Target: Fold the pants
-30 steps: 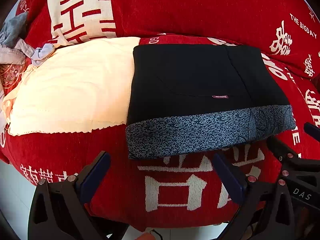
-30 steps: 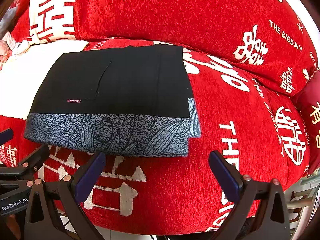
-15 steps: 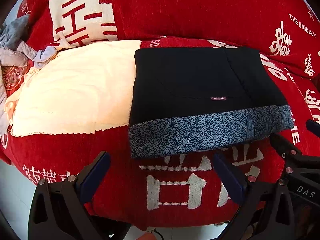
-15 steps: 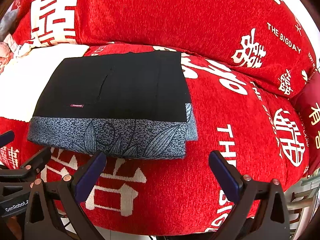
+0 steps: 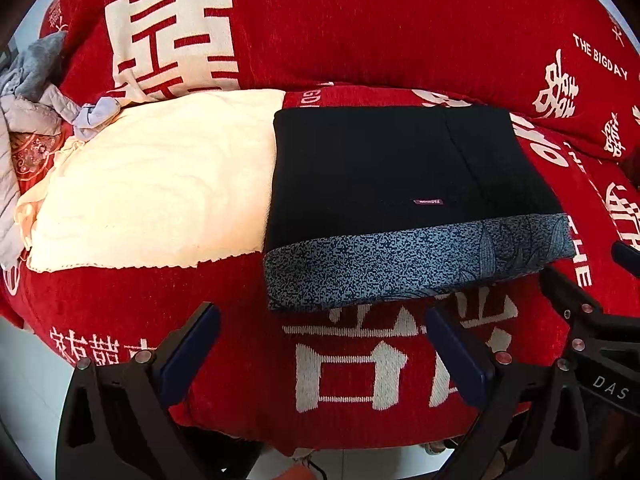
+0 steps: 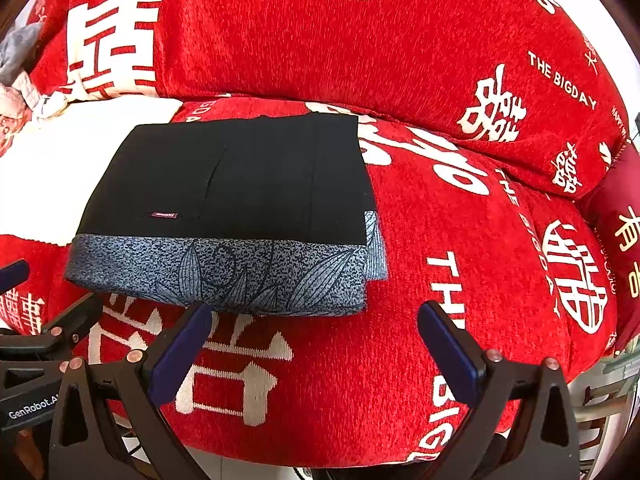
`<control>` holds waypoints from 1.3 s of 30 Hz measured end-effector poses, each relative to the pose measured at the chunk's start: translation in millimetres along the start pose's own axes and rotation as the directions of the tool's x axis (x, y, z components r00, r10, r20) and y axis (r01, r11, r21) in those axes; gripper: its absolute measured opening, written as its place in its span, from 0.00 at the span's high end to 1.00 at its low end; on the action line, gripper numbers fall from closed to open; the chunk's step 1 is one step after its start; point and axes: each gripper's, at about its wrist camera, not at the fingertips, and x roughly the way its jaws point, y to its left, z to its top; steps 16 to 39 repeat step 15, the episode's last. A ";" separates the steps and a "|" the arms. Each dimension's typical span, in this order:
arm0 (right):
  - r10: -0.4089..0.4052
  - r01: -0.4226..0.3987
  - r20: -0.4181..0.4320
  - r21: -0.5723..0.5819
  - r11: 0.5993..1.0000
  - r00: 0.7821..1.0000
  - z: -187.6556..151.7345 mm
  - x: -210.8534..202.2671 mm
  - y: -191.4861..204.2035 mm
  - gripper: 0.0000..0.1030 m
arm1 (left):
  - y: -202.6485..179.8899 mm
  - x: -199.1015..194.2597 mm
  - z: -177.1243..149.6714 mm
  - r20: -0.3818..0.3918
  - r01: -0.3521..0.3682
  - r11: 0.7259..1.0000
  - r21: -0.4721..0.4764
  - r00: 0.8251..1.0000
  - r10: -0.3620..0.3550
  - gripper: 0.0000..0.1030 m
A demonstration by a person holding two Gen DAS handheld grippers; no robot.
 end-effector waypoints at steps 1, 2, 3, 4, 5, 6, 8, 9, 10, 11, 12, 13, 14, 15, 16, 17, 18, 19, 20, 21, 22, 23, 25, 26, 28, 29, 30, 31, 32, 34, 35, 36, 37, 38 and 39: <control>-0.001 0.001 0.004 0.001 1.000 1.000 -0.6 -1.8 -0.4 0.00 | -0.3 -2.7 -1.0 0.005 0.001 1.000 0.000 1.000 -0.001 0.00; -0.002 0.002 0.007 0.002 1.000 1.000 -1.4 -3.5 -0.9 0.00 | -0.4 -4.5 -1.4 0.009 0.001 1.000 0.000 1.000 -0.001 0.00; -0.002 0.002 0.010 0.002 1.000 1.000 -2.2 -5.1 -1.0 0.00 | -0.4 -7.1 -2.5 0.014 0.001 1.000 0.001 1.000 -0.001 0.00; -0.003 0.003 0.014 0.002 1.000 1.000 -3.1 -7.1 -1.3 0.00 | -0.5 -9.8 -3.3 0.015 0.000 1.000 0.004 1.000 0.000 0.00; -0.005 0.005 0.019 0.004 1.000 1.000 -4.4 -9.9 -1.6 0.00 | -0.9 -12.9 -4.4 0.022 0.000 1.000 0.006 1.000 0.000 0.00; -0.006 0.006 0.024 0.005 1.000 1.000 -5.5 -12.6 -2.0 0.00 | -1.4 -16.4 -5.6 0.029 -0.001 1.000 0.008 1.000 0.001 0.00; -0.007 0.006 0.037 0.009 1.000 0.999 -7.8 -18.4 -3.1 0.00 | -2.7 -22.6 -7.9 0.042 0.001 1.000 0.010 0.999 -0.001 0.00; -0.007 0.006 0.044 0.011 1.000 0.999 -9.1 -21.2 -3.4 0.00 | -2.8 -25.6 -9.5 0.050 0.002 1.000 0.011 0.999 -0.002 0.00; -0.006 0.006 0.051 0.014 1.000 0.999 -10.3 -23.8 -3.2 0.00 | -3.1 -29.0 -11.4 0.059 0.000 1.000 0.011 0.998 -0.001 0.00; -0.005 0.004 0.058 0.017 1.000 0.998 -12.5 -26.1 -3.6 0.00 | -3.7 -31.4 -13.4 0.069 -0.003 1.000 0.012 0.998 0.002 0.00; -0.003 0.001 0.062 0.022 1.000 0.998 -14.8 -27.3 -3.8 0.00 | -4.5 -34.0 -16.4 0.079 -0.011 1.000 0.016 0.997 0.010 0.00; -0.001 -0.001 0.063 0.028 1.000 0.998 -18.7 -27.3 -4.3 0.00 | -5.3 -35.1 -18.2 0.085 -0.017 1.000 0.018 0.996 0.016 0.00; 0.001 -0.003 0.064 0.032 0.999 0.998 -22.0 -26.4 -4.7 0.00 | -5.9 -36.0 -20.5 0.091 -0.022 1.000 0.019 0.996 0.020 0.00; 0.004 -0.006 0.065 0.037 0.999 0.998 -26.2 -24.7 -5.2 0.00 | -6.1 -36.2 -23.6 0.101 -0.028 0.999 0.020 0.995 0.026 0.00; 0.004 -0.006 0.065 0.037 0.999 0.998 -26.2 -24.7 -5.2 0.00 | -6.1 -36.2 -23.6 0.101 -0.028 0.999 0.020 0.995 0.026 0.00; 0.004 -0.006 0.065 0.037 0.999 0.998 -26.2 -24.7 -5.2 0.00 | -6.1 -36.2 -23.6 0.101 -0.028 0.999 0.020 0.995 0.026 0.00; 0.004 -0.006 0.065 0.037 0.999 0.998 -26.2 -24.7 -5.2 0.00 | -6.1 -36.2 -23.6 0.101 -0.028 0.999 0.020 0.995 0.026 0.00; 0.004 -0.006 0.065 0.037 0.999 0.998 -26.2 -24.7 -5.2 0.00 | -6.1 -36.2 -23.6 0.101 -0.028 0.999 0.020 0.995 0.026 0.00; 0.004 -0.006 0.065 0.037 0.999 0.998 -26.2 -24.7 -5.2 0.00 | -6.1 -36.2 -23.6 0.101 -0.028 0.999 0.020 0.995 0.026 0.00; 0.004 -0.006 0.065 0.037 0.999 0.998 -26.2 -24.7 -5.2 0.00 | -6.1 -36.2 -23.6 0.101 -0.028 0.999 0.020 0.995 0.026 0.00; 0.004 -0.006 0.065 0.037 0.999 0.998 -26.2 -24.7 -5.2 0.00 | -6.1 -36.2 -23.6 0.101 -0.028 0.999 0.020 0.995 0.026 0.00; 0.004 -0.006 0.065 0.037 0.999 0.998 -26.2 -24.7 -5.2 0.00 | -6.1 -36.2 -23.6 0.101 -0.028 0.999 0.020 0.995 0.026 0.00; 0.004 -0.006 0.065 0.037 0.999 0.998 -26.2 -24.7 -5.2 0.00 | -6.1 -36.2 -23.6 0.101 -0.028 0.999 0.020 0.995 0.026 0.00; 0.004 -0.006 0.065 0.037 0.999 0.998 -26.2 -24.7 -5.2 0.00 | -6.1 -36.2 -23.6 0.101 -0.028 0.999 0.020 0.995 0.026 0.00; 0.004 -0.006 0.065 0.037 0.999 0.998 -26.2 -24.7 -5.2 0.00 | -6.1 -36.2 -23.6 0.101 -0.028 0.999 0.020 0.995 0.026 0.00; 0.004 -0.006 0.065 0.037 0.999 0.998 -26.2 -24.7 -5.2 0.00 | -6.1 -36.2 -23.6 0.101 -0.028 0.999 0.020 0.995 0.026 0.00; 0.004 -0.006 0.065 0.037 0.999 0.998 -26.2 -24.7 -5.2 0.00 | -6.1 -36.2 -23.6 0.101 -0.028 0.999 0.020 0.995 0.026 0.00; 0.004 -0.006 0.065 0.037 0.999 0.998 -26.2 -24.7 -5.2 0.00 | -6.1 -36.2 -23.6 0.101 -0.028 0.999 0.020 0.995 0.026 0.00; 0.004 -0.006 0.065 0.037 0.999 0.998 -26.2 -24.7 -5.2 0.00 | -6.1 -36.2 -23.6 0.101 -0.028 0.999 0.020 0.995 0.026 0.00; 0.004 -0.006 0.065 0.037 0.999 0.998 -26.2 -24.7 -5.2 0.00 | -6.1 -36.2 -23.6 0.101 -0.028 0.999 0.020 0.995 0.026 0.00; 0.004 -0.006 0.065 0.037 0.999 0.998 -26.2 -24.7 -5.2 0.00 | -6.1 -36.2 -23.6 0.101 -0.028 0.999 0.020 0.995 0.026 0.00; 0.004 -0.006 0.065 0.037 0.999 0.998 -26.2 -24.7 -5.2 0.00 | -6.1 -36.2 -23.6 0.101 -0.028 0.999 0.020 0.995 0.026 0.00; 0.004 -0.006 0.065 0.037 0.999 0.998 -26.2 -24.7 -5.2 0.00 | -6.1 -36.2 -23.6 0.101 -0.028 0.999 0.020 0.995 0.026 0.00; 0.004 -0.006 0.065 0.037 0.999 0.998 -26.2 -24.7 -5.2 0.00 | -6.1 -36.2 -23.6 0.101 -0.028 0.999 0.020 0.995 0.026 0.00; 0.004 -0.006 0.065 0.037 0.999 0.998 -26.2 -24.7 -5.2 0.00 | -6.1 -36.2 -23.6 0.101 -0.028 0.999 0.020 0.995 0.026 0.00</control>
